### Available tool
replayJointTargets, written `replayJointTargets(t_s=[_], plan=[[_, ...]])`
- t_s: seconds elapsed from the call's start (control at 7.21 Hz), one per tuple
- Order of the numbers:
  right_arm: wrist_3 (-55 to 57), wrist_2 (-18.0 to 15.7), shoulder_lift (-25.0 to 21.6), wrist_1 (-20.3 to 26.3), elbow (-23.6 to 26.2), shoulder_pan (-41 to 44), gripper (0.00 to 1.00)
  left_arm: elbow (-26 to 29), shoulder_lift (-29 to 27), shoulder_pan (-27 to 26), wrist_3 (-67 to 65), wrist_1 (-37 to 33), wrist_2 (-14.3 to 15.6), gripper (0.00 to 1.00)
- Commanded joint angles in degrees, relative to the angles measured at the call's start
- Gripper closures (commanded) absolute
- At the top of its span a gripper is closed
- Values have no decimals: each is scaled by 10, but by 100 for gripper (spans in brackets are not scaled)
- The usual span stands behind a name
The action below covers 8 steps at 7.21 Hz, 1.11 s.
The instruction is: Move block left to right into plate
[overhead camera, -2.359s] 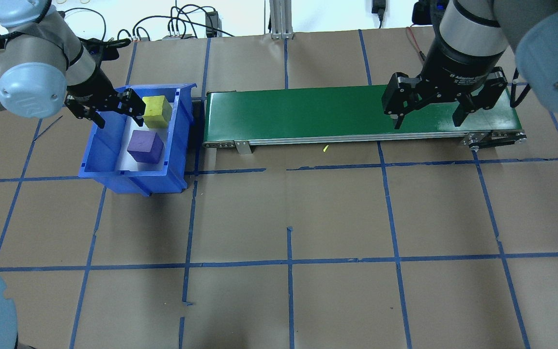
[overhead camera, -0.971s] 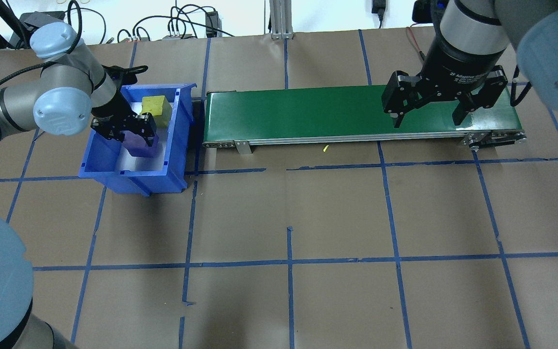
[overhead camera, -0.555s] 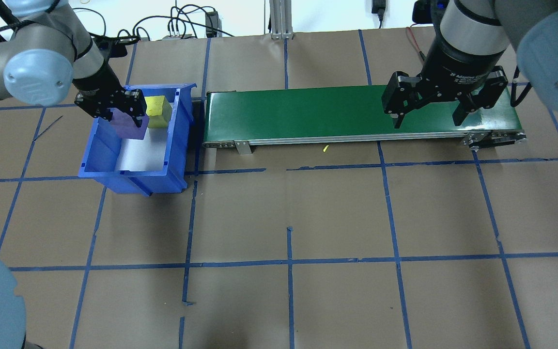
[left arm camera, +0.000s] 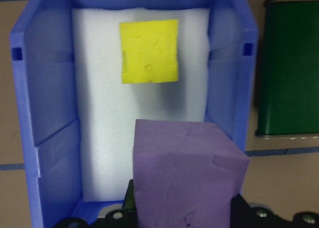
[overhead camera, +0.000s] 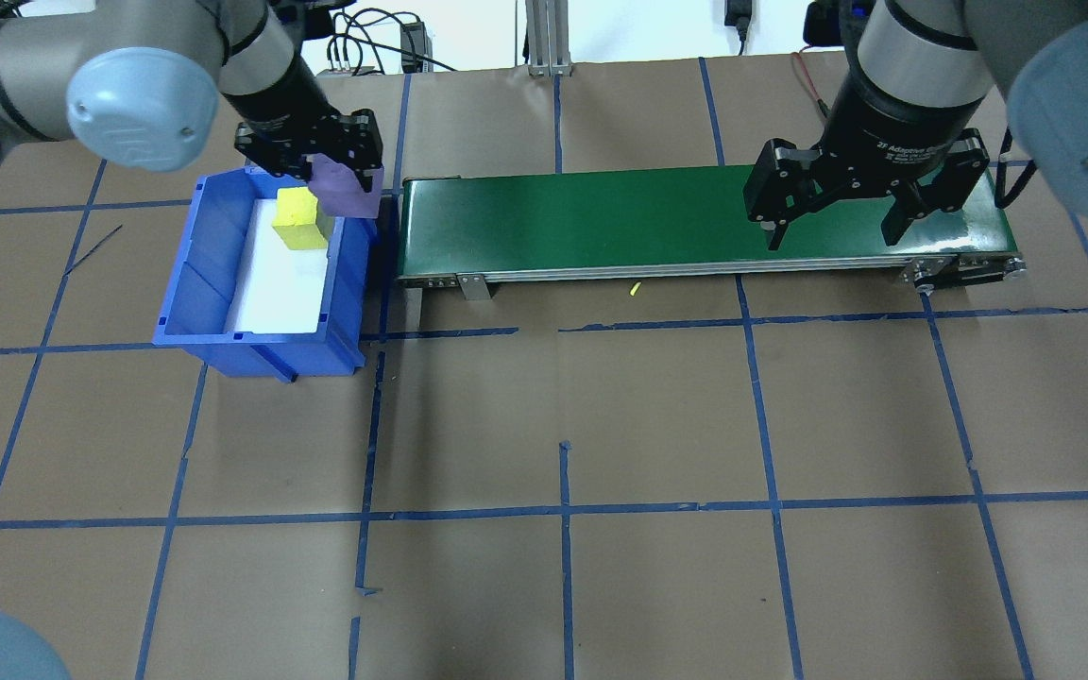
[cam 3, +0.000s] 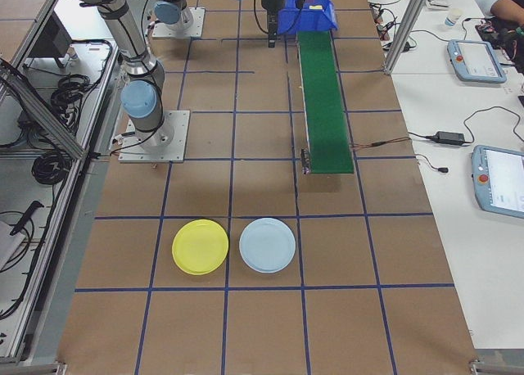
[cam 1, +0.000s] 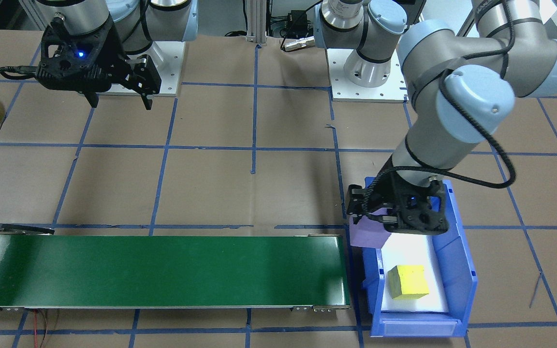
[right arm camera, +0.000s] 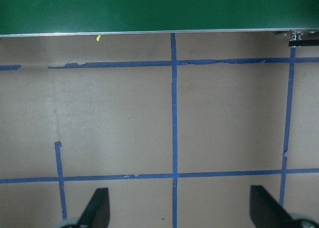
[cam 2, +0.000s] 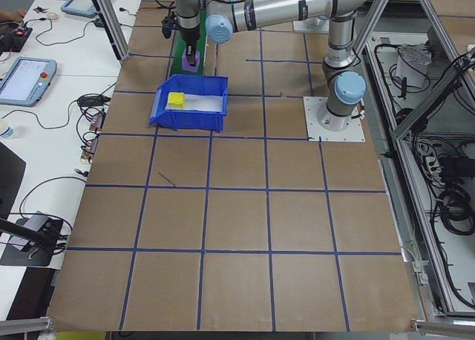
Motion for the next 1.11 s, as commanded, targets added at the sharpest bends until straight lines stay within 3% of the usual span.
replayJointTargets(t_s=[0.0,0.14,0.42,0.56,0.69,0.97], plan=[[0,1,0,-1,1,0,0,-1,-73,-48,-21,101,-9,79],[0,1,0,-1,1,0,0,-2,-96,-50,-21,138,-9,79],[0,0,0,0,1,0,0,-15,-99,-50,-21,143,-8,67],[0,0,0,0,1,0,0,-17,-99,-50,-22,144,-8,29],[0,0,0,0,1,0,0,-26,-99,-50,-23,141,-9,5],[0,0,0,0,2,0,0,-14,-77,-49,-40,140,-8,0]])
